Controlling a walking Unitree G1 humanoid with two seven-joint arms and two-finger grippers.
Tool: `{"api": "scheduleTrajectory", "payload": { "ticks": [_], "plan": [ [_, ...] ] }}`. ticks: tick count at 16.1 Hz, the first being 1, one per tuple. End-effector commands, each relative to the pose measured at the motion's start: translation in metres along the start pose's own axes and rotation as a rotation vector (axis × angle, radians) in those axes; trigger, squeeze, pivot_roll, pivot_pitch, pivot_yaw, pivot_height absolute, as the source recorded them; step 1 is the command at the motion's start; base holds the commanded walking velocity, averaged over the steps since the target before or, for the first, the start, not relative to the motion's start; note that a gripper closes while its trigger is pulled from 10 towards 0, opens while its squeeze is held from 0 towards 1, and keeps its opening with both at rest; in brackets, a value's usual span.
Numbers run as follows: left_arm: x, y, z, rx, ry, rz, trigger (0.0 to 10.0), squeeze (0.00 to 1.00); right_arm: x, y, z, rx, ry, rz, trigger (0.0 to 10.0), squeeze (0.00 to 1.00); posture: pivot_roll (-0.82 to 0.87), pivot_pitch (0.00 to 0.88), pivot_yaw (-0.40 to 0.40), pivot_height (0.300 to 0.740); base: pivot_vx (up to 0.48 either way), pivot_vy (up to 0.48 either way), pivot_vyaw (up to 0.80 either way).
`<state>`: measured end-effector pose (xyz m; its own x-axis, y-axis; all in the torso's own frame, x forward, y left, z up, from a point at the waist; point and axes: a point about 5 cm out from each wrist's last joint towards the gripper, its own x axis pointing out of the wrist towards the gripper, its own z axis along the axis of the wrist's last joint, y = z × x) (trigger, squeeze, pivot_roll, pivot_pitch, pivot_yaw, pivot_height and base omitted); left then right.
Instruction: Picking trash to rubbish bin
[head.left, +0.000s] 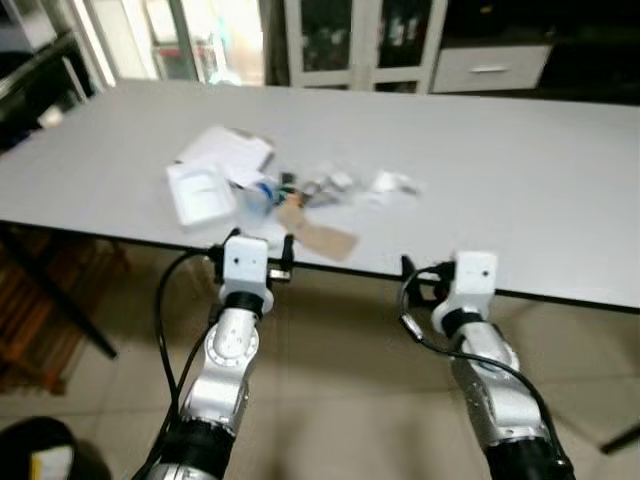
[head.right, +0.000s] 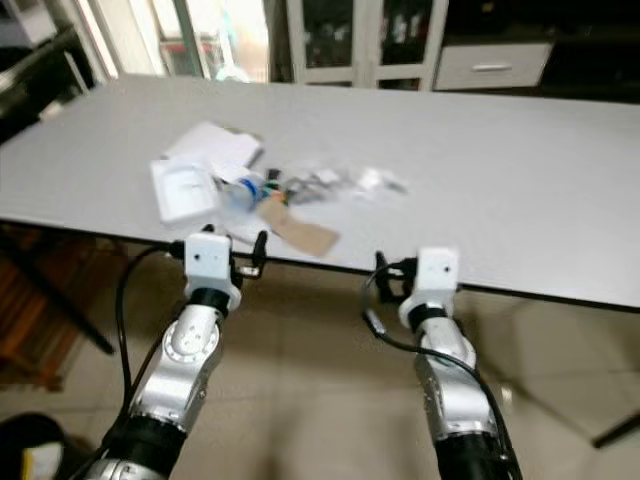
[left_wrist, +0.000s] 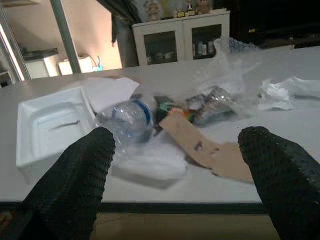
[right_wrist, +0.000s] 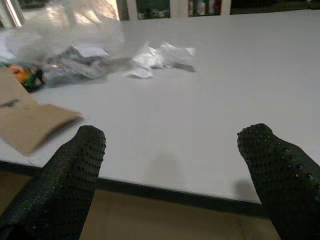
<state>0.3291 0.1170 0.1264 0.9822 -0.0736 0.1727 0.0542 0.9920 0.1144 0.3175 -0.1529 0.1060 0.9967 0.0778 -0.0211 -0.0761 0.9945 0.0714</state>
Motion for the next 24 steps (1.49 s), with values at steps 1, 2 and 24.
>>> {"api": "scheduleTrajectory", "payload": {
  "ticks": [1, 2, 24],
  "plan": [
    [-0.0001, 0.0092, -0.0006, 0.006, 0.003, 0.035, 10.0, 0.0, 0.0011, 0.0075, 0.0017, 0.009, -0.009, 0.02, 10.0, 0.0, -0.07, 0.083, 0.047, 0.74, 0.0, 0.0, 0.0],
    [-0.0001, 0.0094, -0.0005, 0.007, 0.003, 0.036, 10.0, 0.0, 0.001, 0.0075, 0.0016, 0.009, -0.008, 0.02, 10.0, 0.0, -0.07, 0.083, 0.047, 0.74, 0.0, 0.0, 0.0],
    [0.0005, 0.0109, -0.0036, -0.014, 0.033, 0.03, 10.0, 0.0, 0.0002, 0.0119, -0.0009, 0.001, -0.001, 0.045, 10.0, 0.0, -0.07, 0.075, 0.052, 0.74, 0.048, 0.0, 0.2]
  ]
}}
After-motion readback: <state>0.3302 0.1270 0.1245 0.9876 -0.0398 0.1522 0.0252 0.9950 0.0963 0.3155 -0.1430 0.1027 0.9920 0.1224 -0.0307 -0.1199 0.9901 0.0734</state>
